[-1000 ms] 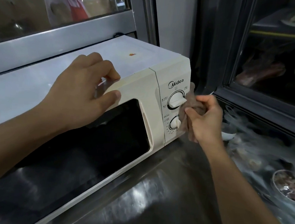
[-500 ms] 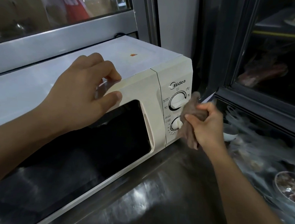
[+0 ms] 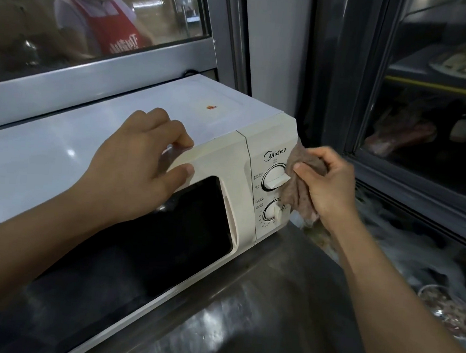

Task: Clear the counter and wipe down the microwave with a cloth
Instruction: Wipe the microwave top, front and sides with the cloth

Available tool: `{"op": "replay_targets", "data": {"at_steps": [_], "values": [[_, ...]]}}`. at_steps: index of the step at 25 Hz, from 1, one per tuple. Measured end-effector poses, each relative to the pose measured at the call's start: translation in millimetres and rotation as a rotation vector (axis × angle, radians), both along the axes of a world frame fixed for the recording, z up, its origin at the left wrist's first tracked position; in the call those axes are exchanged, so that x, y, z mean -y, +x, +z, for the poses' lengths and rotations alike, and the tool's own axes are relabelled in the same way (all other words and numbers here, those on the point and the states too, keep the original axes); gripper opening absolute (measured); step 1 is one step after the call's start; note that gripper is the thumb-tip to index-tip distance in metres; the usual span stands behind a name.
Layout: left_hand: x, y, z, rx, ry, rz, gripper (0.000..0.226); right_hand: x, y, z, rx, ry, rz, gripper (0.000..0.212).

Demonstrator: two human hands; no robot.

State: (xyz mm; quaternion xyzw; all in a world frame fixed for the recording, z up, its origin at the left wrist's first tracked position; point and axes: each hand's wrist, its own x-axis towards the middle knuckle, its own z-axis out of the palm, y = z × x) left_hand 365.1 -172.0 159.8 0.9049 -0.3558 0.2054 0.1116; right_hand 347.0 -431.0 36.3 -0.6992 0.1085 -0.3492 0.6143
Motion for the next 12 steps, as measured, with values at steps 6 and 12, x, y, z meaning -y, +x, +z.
{"op": "replay_targets", "data": {"at_steps": [6,12], "values": [[1,-1,-1,-0.019,-0.029,-0.002,0.039,-14,-2,34,0.052,-0.089,-0.101,0.02],[0,1,-2,-0.02,-0.041,-0.02,0.04,-31,-3,53,0.052,-0.188,-0.228,0.016]]}}
